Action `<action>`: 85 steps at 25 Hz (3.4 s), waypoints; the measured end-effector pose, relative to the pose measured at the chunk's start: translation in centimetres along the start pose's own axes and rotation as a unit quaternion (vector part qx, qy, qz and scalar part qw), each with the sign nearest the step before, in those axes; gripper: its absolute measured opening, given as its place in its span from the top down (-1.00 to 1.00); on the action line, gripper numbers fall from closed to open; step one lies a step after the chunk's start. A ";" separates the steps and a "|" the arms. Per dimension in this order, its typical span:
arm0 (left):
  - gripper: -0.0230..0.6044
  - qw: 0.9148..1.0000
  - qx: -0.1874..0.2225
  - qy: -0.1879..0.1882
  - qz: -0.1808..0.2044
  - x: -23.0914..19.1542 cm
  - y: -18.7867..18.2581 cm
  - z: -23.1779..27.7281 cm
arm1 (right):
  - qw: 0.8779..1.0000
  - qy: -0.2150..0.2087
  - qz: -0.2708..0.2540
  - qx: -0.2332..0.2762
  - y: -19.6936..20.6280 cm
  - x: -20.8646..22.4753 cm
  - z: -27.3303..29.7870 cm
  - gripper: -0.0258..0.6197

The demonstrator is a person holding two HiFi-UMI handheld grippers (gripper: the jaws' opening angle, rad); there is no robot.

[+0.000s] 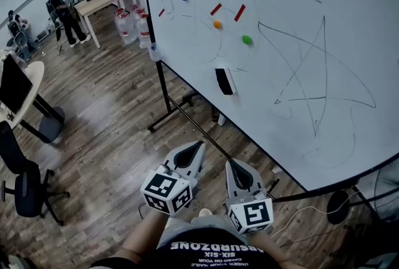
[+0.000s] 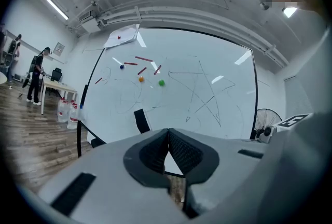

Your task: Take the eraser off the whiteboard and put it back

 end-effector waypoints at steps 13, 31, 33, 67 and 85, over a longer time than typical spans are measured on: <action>0.44 0.999 0.001 -0.038 -0.013 0.5 -0.2 3.5 | 1.000 -0.026 0.015 -0.008 1.1 3.2 -0.5 0.92; 0.20 0.999 -0.025 -0.025 -0.033 -4.2 -0.9 12.7 | 0.999 0.018 0.025 -0.021 1.2 8.3 5.3 0.92; 0.20 0.999 -0.028 -0.020 -0.038 -4.9 -0.9 13.6 | 0.999 0.020 0.022 -0.023 1.1 8.7 6.2 0.92; 0.03 0.984 -0.109 0.092 -0.108 -7.4 0.6 28.7 | 0.995 0.085 0.015 -0.046 0.8 15.2 13.9 0.92; 0.05 0.977 -0.124 0.113 -0.133 -7.3 1.1 30.5 | 0.995 0.092 0.014 -0.041 0.8 16.2 15.5 0.92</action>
Point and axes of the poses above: the fingertips, and each gripper's own axes: z forward along the fingers, x to its right, y out of its underside, the point moved 2 cm from there along -z, backward along the fingers, and after that the axes turned 11 degrees about -y, right-handed, at the moved point
